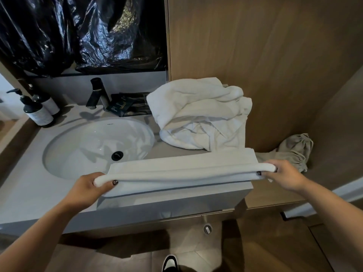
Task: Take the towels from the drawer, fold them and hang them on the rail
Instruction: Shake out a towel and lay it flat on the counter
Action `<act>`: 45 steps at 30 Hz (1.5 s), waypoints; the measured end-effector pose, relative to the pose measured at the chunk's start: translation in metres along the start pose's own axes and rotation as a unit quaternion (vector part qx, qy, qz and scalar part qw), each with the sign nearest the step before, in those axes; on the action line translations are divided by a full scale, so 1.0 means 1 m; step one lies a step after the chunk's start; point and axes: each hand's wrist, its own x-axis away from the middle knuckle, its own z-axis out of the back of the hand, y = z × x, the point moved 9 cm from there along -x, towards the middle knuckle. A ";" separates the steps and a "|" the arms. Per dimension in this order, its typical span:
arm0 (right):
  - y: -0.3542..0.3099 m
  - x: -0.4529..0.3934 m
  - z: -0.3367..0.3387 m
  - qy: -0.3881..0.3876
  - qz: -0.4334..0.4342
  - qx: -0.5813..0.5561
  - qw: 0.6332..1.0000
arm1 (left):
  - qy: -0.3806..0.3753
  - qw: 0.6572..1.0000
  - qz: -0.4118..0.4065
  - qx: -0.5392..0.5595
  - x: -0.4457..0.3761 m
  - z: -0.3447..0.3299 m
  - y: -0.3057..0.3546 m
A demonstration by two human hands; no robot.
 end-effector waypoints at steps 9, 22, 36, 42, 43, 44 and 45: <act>0.021 -0.024 -0.031 0.069 -0.119 -0.196 0.971 | 0.084 0.993 0.058 0.061 -0.023 -0.011 -0.014; 0.003 -0.050 -0.027 0.237 -0.097 0.063 0.965 | 0.099 0.992 0.080 0.001 -0.069 -0.018 -0.022; -0.009 -0.104 -0.039 0.102 -0.182 0.177 0.962 | 0.055 0.943 0.136 -0.298 -0.088 -0.026 -0.015; -0.021 -0.090 -0.038 0.159 -0.192 0.219 0.943 | -0.025 0.943 -0.191 -0.270 -0.069 -0.129 0.125; -0.023 -0.084 -0.039 0.179 -0.185 0.232 0.938 | -0.055 0.935 -0.212 -0.279 -0.062 -0.151 0.137; -0.027 -0.079 -0.040 0.200 -0.174 0.246 0.932 | -0.064 0.929 -0.218 -0.294 -0.059 -0.164 0.142; -0.032 -0.076 -0.039 0.223 -0.159 0.256 0.927 | -0.062 0.925 -0.212 -0.308 -0.060 -0.169 0.142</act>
